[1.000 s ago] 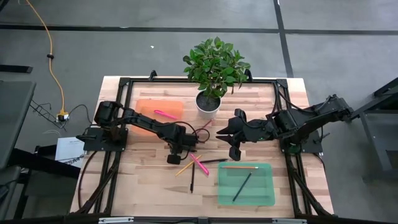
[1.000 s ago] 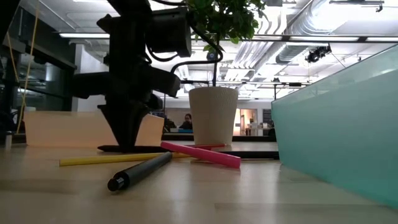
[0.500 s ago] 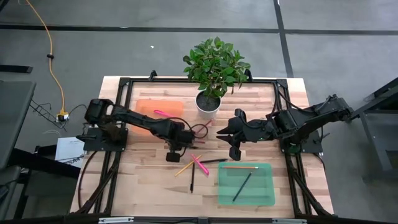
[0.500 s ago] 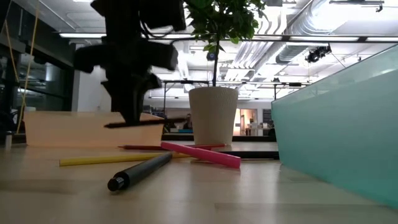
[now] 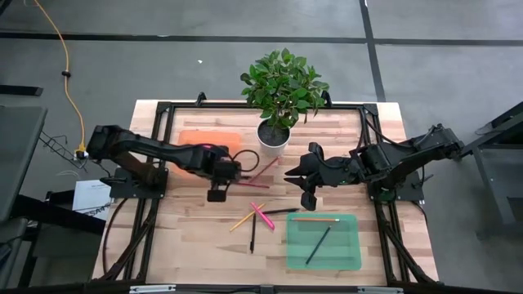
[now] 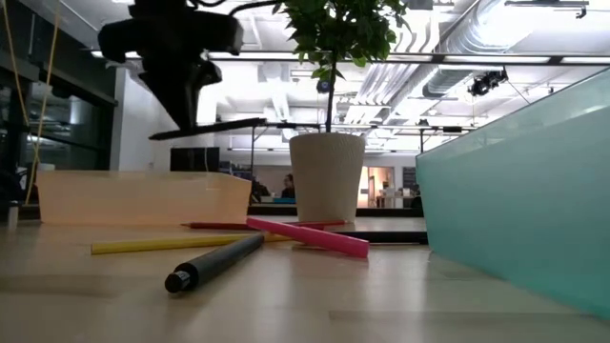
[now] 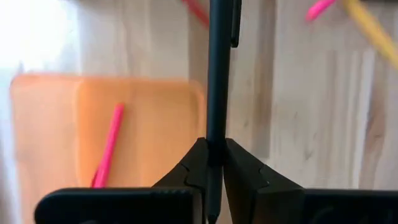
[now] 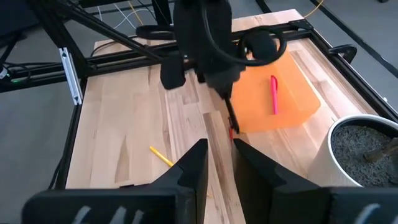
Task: Sort pens & pencils
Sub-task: Put the top black pen into the orange bin, then put the pink pen into the orange bin
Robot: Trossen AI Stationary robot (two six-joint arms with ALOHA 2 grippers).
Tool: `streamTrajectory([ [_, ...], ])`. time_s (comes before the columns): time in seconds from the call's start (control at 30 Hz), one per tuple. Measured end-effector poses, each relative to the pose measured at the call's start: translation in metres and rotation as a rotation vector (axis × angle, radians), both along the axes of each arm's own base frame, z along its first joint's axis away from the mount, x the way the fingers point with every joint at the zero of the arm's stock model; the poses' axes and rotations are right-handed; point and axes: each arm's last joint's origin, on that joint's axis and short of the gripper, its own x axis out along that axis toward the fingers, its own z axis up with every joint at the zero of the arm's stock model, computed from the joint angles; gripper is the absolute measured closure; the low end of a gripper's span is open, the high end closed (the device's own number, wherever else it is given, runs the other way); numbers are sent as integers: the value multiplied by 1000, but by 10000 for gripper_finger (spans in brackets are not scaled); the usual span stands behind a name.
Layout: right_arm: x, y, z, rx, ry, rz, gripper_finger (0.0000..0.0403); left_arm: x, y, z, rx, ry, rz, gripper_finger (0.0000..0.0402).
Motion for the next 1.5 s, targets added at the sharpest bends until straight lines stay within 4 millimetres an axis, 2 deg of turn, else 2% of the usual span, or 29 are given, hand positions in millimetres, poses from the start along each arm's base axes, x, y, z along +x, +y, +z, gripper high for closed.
streamTrajectory([
  [0.13, 0, 0, 0, 4, -5, -2, 339, -11, 14, 5, 2, 51, 46, 378],
  [0.43, 0, 2, 1, 18, -9, -4, 339, -31, 60, 14, 16, 88, 119, 377],
  [0.77, -1, 5, 1, 34, -10, -7, 339, -50, 98, 10, -44, 134, 184, 374],
  [1.07, -1, 5, 1, 38, -11, -9, 339, -65, 101, -16, -122, 201, 211, 373],
  [1.27, -1, 5, 1, 39, -11, -10, 339, -64, 101, -12, -108, 107, 203, 365],
  [1.5, -1, 5, 1, 40, -12, -12, 339, -69, 99, -6, -89, 106, 195, 311],
])
